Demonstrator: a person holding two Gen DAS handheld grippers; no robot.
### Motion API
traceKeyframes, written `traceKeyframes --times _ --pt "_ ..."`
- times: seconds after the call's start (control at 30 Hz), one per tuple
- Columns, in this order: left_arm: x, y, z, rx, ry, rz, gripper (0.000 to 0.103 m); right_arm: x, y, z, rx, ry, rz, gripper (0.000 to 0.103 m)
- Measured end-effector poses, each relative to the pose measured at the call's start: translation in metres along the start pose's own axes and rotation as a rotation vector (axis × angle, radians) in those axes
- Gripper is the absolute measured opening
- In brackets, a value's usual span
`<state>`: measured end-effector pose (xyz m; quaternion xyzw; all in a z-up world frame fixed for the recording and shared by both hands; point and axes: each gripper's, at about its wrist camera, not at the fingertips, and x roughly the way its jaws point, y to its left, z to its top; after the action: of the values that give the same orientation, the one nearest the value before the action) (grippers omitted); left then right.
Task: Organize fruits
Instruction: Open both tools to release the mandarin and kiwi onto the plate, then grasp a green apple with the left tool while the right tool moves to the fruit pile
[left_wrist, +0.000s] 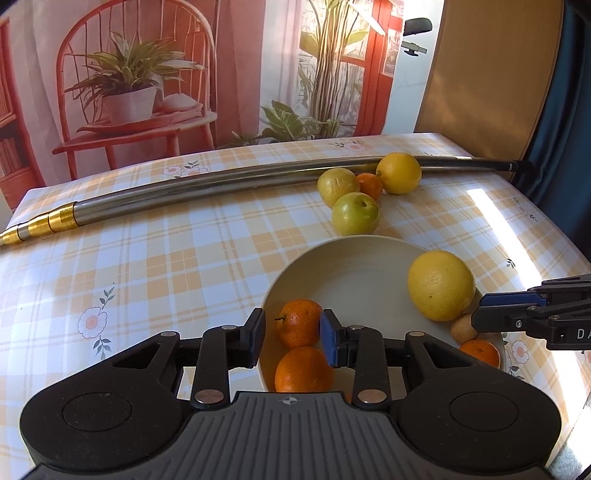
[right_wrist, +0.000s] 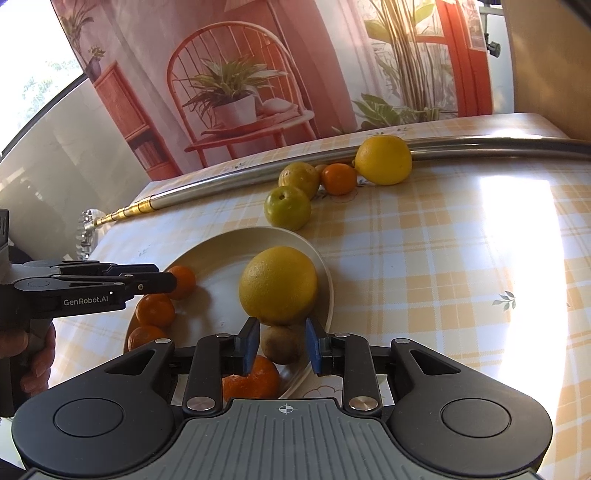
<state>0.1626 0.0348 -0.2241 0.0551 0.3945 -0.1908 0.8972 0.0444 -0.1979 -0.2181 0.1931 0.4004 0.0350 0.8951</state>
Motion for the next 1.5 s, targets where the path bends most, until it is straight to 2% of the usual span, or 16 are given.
traceKeyframes --times 0.1,0.2,0.27,0.37,0.5,0.6,0.83,1.03,1.23,1.5 --pt "-0.001 0.0 -0.001 -0.006 0.001 0.001 0.036 -0.002 0.002 0.001 -0.017 -0.015 -0.011 0.033" --pt "-0.002 0.004 -0.001 -0.029 -0.001 -0.009 0.043 -0.004 0.003 0.002 -0.026 -0.027 -0.036 0.048" --pt "-0.004 0.005 0.0 -0.041 -0.011 -0.01 0.049 -0.005 0.002 0.003 -0.021 -0.037 -0.044 0.05" --pt "-0.008 0.005 0.001 -0.05 -0.028 -0.013 0.05 -0.005 -0.001 0.005 -0.011 -0.05 -0.058 0.058" --pt "-0.011 0.004 0.004 -0.055 -0.05 -0.01 0.057 -0.007 -0.005 0.006 0.007 -0.068 -0.073 0.073" --pt "-0.014 0.003 0.006 -0.06 -0.063 -0.011 0.059 -0.008 -0.008 0.007 0.02 -0.077 -0.072 0.082" --pt "-0.018 0.001 0.009 -0.071 -0.09 -0.01 0.074 -0.011 -0.018 0.009 0.075 -0.082 -0.043 0.103" --pt "-0.02 0.001 0.011 -0.078 -0.111 -0.044 0.09 -0.01 -0.023 0.013 0.055 -0.095 -0.059 0.103" --pt "-0.017 -0.004 0.018 -0.067 -0.122 -0.043 0.096 -0.012 -0.033 0.021 0.034 -0.133 -0.097 0.103" --pt "-0.002 -0.016 0.04 -0.054 -0.12 -0.06 0.096 -0.01 -0.048 0.04 0.002 -0.18 -0.153 0.103"
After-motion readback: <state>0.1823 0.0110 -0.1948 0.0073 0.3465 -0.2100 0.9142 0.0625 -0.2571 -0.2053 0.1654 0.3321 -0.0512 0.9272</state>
